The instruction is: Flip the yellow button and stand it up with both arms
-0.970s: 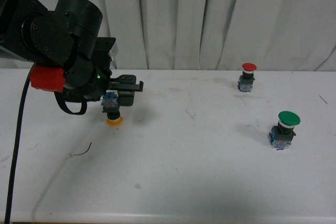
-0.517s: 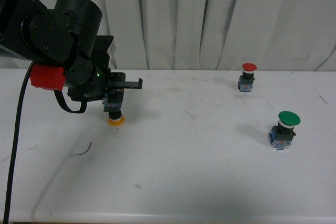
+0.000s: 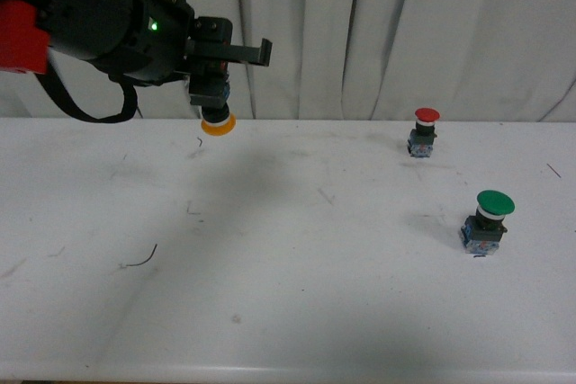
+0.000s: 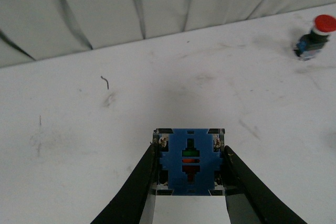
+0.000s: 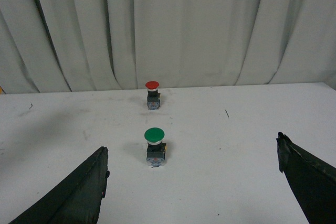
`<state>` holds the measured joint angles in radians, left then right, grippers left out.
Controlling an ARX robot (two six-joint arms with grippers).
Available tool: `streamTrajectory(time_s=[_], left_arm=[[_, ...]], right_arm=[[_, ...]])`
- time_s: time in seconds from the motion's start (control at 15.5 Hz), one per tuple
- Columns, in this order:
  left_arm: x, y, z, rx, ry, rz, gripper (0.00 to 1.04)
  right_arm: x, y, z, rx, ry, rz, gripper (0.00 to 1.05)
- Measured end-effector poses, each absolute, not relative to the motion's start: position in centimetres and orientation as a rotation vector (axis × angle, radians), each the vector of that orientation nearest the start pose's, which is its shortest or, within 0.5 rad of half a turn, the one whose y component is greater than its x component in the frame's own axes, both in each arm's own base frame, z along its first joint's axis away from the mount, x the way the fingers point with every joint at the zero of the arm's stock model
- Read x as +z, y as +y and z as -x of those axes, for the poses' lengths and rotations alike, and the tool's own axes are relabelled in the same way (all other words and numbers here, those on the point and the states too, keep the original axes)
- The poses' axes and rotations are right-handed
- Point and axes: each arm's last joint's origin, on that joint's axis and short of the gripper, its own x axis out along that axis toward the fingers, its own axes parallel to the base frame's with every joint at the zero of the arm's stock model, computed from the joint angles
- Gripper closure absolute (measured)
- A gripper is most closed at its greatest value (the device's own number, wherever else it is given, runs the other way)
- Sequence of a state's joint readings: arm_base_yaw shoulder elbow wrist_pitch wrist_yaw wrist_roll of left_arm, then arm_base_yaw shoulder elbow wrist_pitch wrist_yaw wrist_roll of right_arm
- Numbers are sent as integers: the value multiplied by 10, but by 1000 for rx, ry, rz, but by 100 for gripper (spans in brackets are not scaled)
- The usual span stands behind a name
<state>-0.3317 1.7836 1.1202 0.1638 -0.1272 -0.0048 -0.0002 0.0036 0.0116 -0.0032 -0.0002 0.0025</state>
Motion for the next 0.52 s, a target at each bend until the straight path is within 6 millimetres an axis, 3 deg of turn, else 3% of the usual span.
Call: streamTrajectory(time_s=[0.19, 0.32, 0.52], left_arm=[[241, -126, -296, -277, 364, -110, 74], [249, -117, -273, -279, 328, -70, 74], [253, -112, -261, -404, 278, 92, 74]], right_arm=[[167, 0, -97, 0, -5, -2, 6], [167, 0, -97, 0, -5, -2, 6], [167, 0, -97, 0, -5, -2, 6]])
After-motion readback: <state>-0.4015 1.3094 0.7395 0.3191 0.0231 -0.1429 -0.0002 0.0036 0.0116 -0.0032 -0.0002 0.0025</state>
